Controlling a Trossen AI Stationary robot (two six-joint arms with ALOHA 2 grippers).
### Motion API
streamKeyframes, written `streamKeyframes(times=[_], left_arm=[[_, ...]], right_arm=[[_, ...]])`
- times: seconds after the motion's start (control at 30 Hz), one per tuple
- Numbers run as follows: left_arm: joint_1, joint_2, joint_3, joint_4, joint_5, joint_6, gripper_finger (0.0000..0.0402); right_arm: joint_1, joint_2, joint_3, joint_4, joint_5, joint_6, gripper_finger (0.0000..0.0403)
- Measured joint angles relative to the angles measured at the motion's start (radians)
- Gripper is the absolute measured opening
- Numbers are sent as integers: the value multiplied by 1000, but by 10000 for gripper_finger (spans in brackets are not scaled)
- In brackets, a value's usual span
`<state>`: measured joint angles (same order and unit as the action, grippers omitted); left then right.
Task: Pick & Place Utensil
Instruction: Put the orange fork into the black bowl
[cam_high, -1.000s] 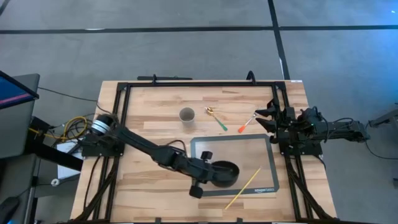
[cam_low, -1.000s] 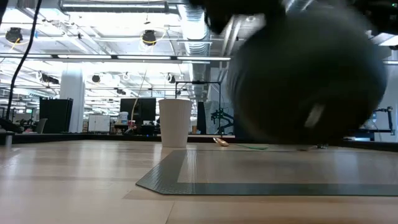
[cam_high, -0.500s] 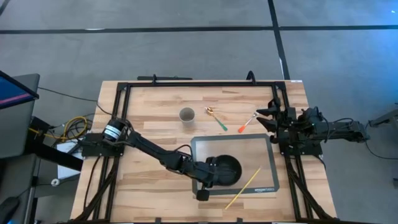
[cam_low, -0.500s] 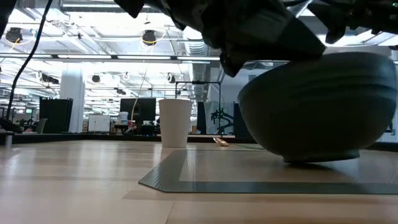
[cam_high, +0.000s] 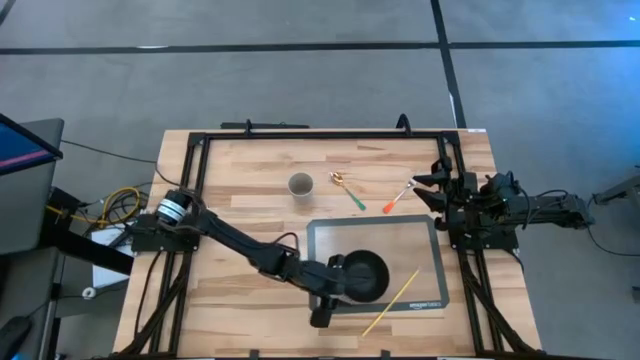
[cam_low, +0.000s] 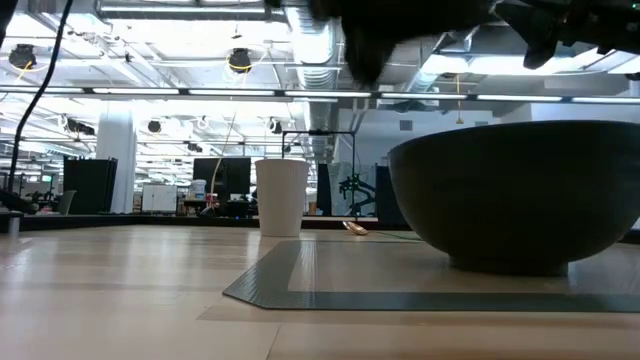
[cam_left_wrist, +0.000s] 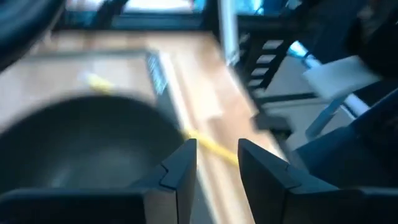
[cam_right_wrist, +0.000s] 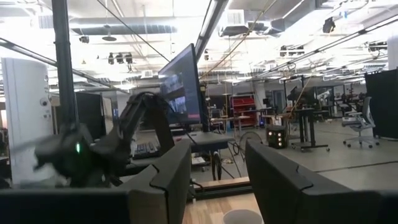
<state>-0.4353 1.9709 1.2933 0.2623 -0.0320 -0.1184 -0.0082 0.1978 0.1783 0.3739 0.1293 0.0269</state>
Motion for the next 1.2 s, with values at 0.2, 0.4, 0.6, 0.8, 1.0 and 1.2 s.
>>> streamKeyframes(times=[0.2, 0.4, 0.6, 0.8, 1.0, 1.2], left_arm=[[-13, -202, 1, -144, -182, 80, 118], [12, -349, 1, -488, -499, 7, 111], [131, -380, -48, -571, -520, -78, 108], [235, -380, -154, -568, -504, -97, 108], [262, -379, -202, -531, -502, -97, 108], [266, -379, -212, -524, -502, -37, 108]], right_arm=[[0, 0, 0, -4, 0, 0, 143], [1, 0, 0, -26, -1, 18, 143], [1, 5, 0, -26, -1, 54, 143], [1, 26, 0, -55, -15, 111, 143], [2, 91, -1, -59, -98, 161, 143], [1, 252, -1, -61, -94, 234, 143]])
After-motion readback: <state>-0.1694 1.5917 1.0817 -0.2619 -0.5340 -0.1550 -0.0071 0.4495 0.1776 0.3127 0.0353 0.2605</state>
